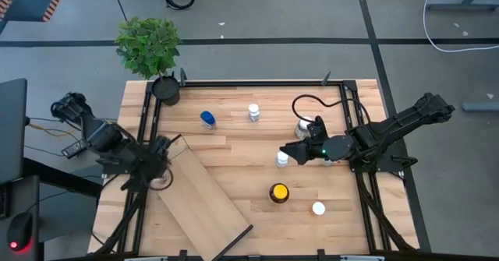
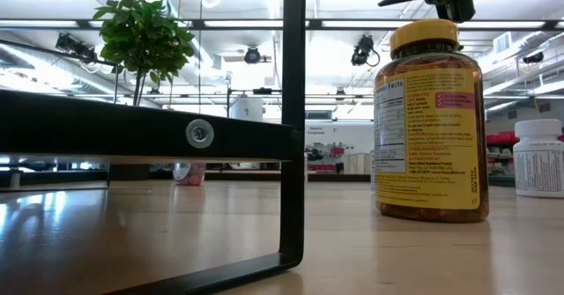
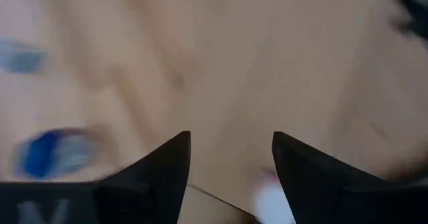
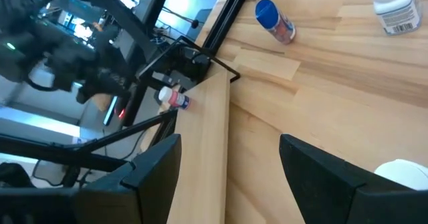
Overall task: Pick and place medicine bottles onto shelf by color
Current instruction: Put the left white pill bottle on the shelf
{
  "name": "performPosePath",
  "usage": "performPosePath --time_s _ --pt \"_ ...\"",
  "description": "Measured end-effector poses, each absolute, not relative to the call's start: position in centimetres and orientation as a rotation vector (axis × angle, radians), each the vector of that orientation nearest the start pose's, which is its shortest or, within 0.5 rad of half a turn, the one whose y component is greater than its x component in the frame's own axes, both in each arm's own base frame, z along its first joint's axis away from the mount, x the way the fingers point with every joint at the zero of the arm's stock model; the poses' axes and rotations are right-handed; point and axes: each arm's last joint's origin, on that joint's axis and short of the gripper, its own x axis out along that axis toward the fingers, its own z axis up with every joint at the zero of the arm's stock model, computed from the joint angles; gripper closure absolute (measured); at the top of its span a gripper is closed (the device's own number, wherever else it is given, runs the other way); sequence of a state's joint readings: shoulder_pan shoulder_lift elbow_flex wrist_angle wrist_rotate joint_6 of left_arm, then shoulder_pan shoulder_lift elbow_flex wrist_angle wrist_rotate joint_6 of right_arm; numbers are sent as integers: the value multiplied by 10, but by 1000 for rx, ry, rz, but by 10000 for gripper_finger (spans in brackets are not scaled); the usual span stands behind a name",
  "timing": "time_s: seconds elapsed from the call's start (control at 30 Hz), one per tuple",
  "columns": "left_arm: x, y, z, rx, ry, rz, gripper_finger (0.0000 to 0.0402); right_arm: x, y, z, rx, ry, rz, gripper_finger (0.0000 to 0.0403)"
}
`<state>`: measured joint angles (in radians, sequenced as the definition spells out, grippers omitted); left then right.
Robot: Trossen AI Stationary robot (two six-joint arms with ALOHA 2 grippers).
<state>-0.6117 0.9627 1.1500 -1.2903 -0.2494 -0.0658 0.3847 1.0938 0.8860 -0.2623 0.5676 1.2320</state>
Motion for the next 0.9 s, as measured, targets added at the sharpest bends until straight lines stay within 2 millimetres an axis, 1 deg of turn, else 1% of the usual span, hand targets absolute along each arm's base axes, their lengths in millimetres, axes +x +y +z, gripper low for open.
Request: performPosePath --time_s 0.1,0.2,0.33,0.47,0.53,0.6,0.73,0.8,0.9 --pt "139 -66 351 384 951 -99 189 222 73 305 984 248 -402 142" --pt "167 -53 357 268 914 42 196 222 73 305 967 250 -398 142" --pt "200 -35 366 139 906 162 202 223 71 305 903 261 -392 142" --pt "228 -18 379 18 854 280 205 227 60 304 853 325 -354 142" --pt "242 -10 390 -32 778 306 204 227 53 305 810 400 -333 142" --pt "259 -3 396 -79 745 292 203 224 48 304 761 499 -329 142" --pt "290 9 390 -174 802 281 210 212 38 299 700 716 -399 142" --pt "298 13 393 -185 802 290 215 210 36 292 706 787 -405 142" --pt "300 15 405 -234 738 331 225 216 38 279 730 858 -401 142"
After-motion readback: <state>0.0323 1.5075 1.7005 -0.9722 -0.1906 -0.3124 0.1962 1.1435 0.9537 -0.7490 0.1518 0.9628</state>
